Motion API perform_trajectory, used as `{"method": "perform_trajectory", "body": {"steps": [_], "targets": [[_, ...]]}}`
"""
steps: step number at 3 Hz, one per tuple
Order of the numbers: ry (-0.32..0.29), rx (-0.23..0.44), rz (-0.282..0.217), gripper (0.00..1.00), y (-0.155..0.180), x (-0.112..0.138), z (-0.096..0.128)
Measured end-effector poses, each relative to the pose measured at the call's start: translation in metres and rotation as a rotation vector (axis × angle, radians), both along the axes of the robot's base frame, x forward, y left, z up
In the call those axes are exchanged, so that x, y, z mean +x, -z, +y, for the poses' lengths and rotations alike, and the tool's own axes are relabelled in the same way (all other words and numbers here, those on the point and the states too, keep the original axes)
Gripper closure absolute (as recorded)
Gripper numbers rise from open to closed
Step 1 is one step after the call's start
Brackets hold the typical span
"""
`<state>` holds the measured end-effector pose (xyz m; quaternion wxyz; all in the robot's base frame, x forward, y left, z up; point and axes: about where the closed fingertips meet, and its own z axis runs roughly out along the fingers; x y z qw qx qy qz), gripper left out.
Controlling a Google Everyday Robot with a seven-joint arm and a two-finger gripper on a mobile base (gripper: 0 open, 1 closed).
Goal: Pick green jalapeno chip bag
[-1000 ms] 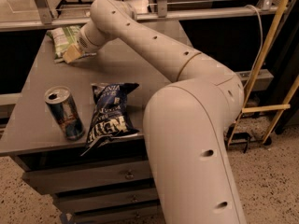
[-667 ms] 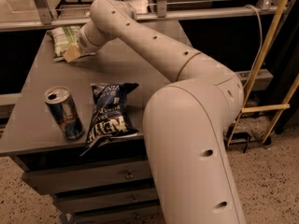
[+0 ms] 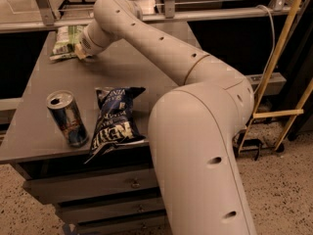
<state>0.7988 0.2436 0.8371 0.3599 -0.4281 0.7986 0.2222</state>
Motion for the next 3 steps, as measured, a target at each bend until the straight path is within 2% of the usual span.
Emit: {"method": "perform_trajectory", "body": {"steps": [3], "targets": [[0.000, 0.000, 0.000, 1.00, 0.0000, -0.0001, 0.0001]]}}
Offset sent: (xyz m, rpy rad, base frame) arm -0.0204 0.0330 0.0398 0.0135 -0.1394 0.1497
